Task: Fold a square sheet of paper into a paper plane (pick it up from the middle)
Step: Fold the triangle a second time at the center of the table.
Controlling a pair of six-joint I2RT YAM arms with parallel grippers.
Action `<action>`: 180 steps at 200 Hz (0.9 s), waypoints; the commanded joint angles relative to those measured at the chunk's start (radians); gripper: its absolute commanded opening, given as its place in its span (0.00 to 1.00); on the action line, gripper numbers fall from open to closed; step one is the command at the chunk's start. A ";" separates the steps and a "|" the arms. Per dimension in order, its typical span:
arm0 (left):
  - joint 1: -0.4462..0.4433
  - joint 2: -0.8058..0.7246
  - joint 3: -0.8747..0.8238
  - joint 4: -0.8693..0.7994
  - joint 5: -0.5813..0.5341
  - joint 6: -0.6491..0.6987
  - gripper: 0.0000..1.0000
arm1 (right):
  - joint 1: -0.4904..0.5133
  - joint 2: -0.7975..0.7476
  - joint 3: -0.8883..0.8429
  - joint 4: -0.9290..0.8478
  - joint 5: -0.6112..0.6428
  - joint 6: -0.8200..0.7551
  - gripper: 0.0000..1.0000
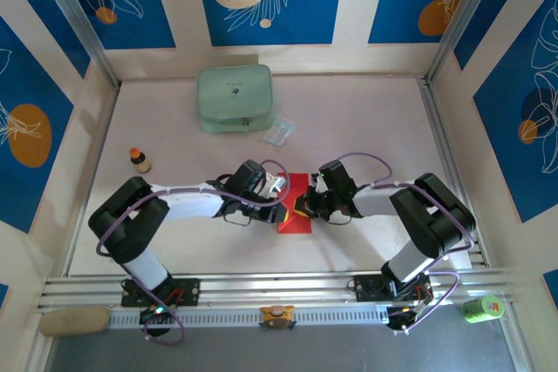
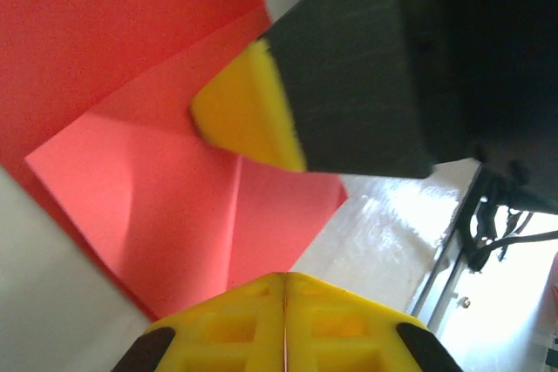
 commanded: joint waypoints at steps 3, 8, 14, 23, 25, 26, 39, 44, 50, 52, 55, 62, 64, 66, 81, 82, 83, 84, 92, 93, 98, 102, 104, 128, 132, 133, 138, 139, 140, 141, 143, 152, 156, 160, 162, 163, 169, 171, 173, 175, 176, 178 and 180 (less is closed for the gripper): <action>0.000 0.041 0.037 0.004 0.042 -0.010 0.08 | -0.004 0.004 -0.003 -0.095 0.042 -0.011 0.00; 0.000 0.053 0.041 0.005 0.046 -0.012 0.08 | -0.003 0.003 -0.003 -0.095 0.042 -0.011 0.00; -0.003 0.065 0.044 0.013 0.050 -0.015 0.08 | -0.004 0.003 -0.005 -0.096 0.042 -0.011 0.00; -0.004 0.078 0.045 0.027 0.054 -0.022 0.08 | -0.004 0.001 -0.006 -0.094 0.042 -0.010 0.00; -0.004 0.081 0.046 0.029 0.055 -0.024 0.08 | -0.004 0.000 -0.007 -0.094 0.042 -0.010 0.00; -0.004 0.083 0.046 0.031 0.055 -0.025 0.08 | -0.004 0.000 -0.007 -0.094 0.042 -0.011 0.00; -0.005 0.105 0.052 0.030 0.057 -0.027 0.08 | -0.004 -0.004 -0.010 -0.088 0.042 -0.009 0.00; -0.007 0.114 0.053 0.028 0.058 -0.024 0.08 | -0.006 -0.004 -0.010 -0.087 0.043 -0.009 0.00; -0.009 0.124 0.055 0.023 0.054 -0.022 0.08 | -0.006 -0.004 -0.008 -0.089 0.042 -0.011 0.00; -0.009 0.127 0.055 0.020 0.052 -0.021 0.07 | -0.006 -0.004 -0.009 -0.087 0.042 -0.011 0.00; -0.010 0.132 0.056 0.014 0.046 -0.019 0.07 | -0.006 -0.004 -0.006 -0.088 0.041 -0.010 0.00; -0.010 0.141 0.055 -0.003 0.031 -0.013 0.06 | -0.006 -0.005 -0.005 -0.086 0.038 -0.011 0.00; -0.012 0.142 0.054 -0.007 0.026 -0.013 0.06 | -0.006 -0.004 -0.004 -0.086 0.037 -0.013 0.00; -0.012 0.144 0.052 -0.012 0.021 -0.011 0.06 | -0.006 -0.006 -0.003 -0.086 0.036 -0.013 0.00; -0.012 0.144 0.041 -0.062 -0.022 0.011 0.04 | -0.006 -0.013 -0.001 -0.082 0.031 -0.014 0.00; -0.012 0.144 0.039 -0.066 -0.025 0.012 0.04 | -0.006 -0.013 -0.001 -0.081 0.030 -0.015 0.00; -0.011 0.144 0.038 -0.069 -0.027 0.014 0.04 | -0.006 -0.015 -0.001 -0.080 0.029 -0.015 0.00; -0.012 0.143 0.036 -0.072 -0.031 0.015 0.04 | -0.006 -0.015 0.000 -0.079 0.029 -0.016 0.00; -0.012 0.140 0.019 -0.075 -0.045 0.017 0.04 | -0.006 -0.025 0.002 -0.073 0.024 -0.019 0.01; -0.011 0.140 0.017 -0.074 -0.045 0.017 0.04 | -0.006 -0.026 0.002 -0.073 0.024 -0.020 0.01; -0.011 0.140 0.007 -0.069 -0.047 0.015 0.04 | -0.006 -0.035 0.004 -0.071 0.022 -0.022 0.01; -0.012 0.142 0.000 -0.064 -0.048 0.012 0.04 | -0.004 -0.042 0.006 -0.070 0.021 -0.027 0.02; -0.012 0.143 -0.005 -0.061 -0.049 0.010 0.04 | -0.003 -0.046 0.007 -0.070 0.021 -0.028 0.02; -0.011 0.147 -0.023 -0.048 -0.045 0.004 0.03 | 0.021 -0.079 0.045 -0.107 0.031 -0.067 0.03; -0.011 0.147 -0.023 -0.047 -0.048 0.005 0.03 | 0.028 -0.081 0.050 -0.111 0.033 -0.073 0.03; -0.012 0.146 -0.023 -0.046 -0.047 0.005 0.03 | 0.030 -0.081 0.051 -0.111 0.033 -0.073 0.03; -0.012 0.143 -0.025 -0.046 -0.050 0.004 0.02 | 0.040 -0.081 0.056 -0.111 0.032 -0.079 0.03; -0.012 0.142 -0.025 -0.046 -0.051 0.004 0.02 | 0.042 -0.080 0.058 -0.111 0.032 -0.081 0.03; -0.011 0.142 -0.025 -0.046 -0.051 0.004 0.02 | 0.044 -0.080 0.059 -0.112 0.033 -0.081 0.03; -0.012 0.141 -0.025 -0.045 -0.051 0.004 0.02 | 0.045 -0.079 0.060 -0.111 0.033 -0.083 0.03; -0.011 0.141 -0.025 -0.045 -0.050 0.004 0.02 | 0.050 -0.077 0.062 -0.112 0.033 -0.085 0.03; -0.012 0.140 -0.022 -0.045 -0.050 0.004 0.02 | 0.066 -0.064 0.071 -0.113 0.030 -0.096 0.03; -0.012 0.140 -0.020 -0.046 -0.051 0.004 0.02 | 0.072 -0.055 0.078 -0.119 0.031 -0.099 0.03; -0.012 0.141 -0.018 -0.046 -0.052 0.004 0.02 | 0.077 -0.046 0.085 -0.132 0.037 -0.100 0.03; -0.012 0.140 -0.017 -0.047 -0.052 0.004 0.02 | 0.079 -0.040 0.089 -0.140 0.040 -0.099 0.02; -0.012 0.140 -0.017 -0.048 -0.053 0.004 0.02 | 0.080 -0.037 0.091 -0.144 0.042 -0.099 0.02; -0.011 0.139 -0.016 -0.048 -0.054 0.004 0.02 | 0.085 -0.021 0.097 -0.158 0.045 -0.102 0.02; -0.012 0.139 -0.016 -0.047 -0.054 0.004 0.02 | 0.087 -0.016 0.097 -0.158 0.044 -0.103 0.01; -0.012 0.139 -0.016 -0.046 -0.053 0.004 0.02 | 0.088 -0.011 0.098 -0.159 0.043 -0.105 0.01; -0.012 0.139 -0.016 -0.046 -0.054 0.004 0.02 | 0.090 -0.006 0.099 -0.158 0.044 -0.106 0.01; -0.011 0.139 -0.016 -0.046 -0.055 0.003 0.02 | 0.090 -0.005 0.099 -0.159 0.045 -0.105 0.01; -0.012 0.139 -0.016 -0.046 -0.054 0.003 0.02 | 0.092 -0.001 0.100 -0.159 0.048 -0.104 0.01; -0.012 0.139 -0.016 -0.046 -0.054 0.001 0.02 | 0.094 0.003 0.098 -0.163 0.053 -0.104 0.01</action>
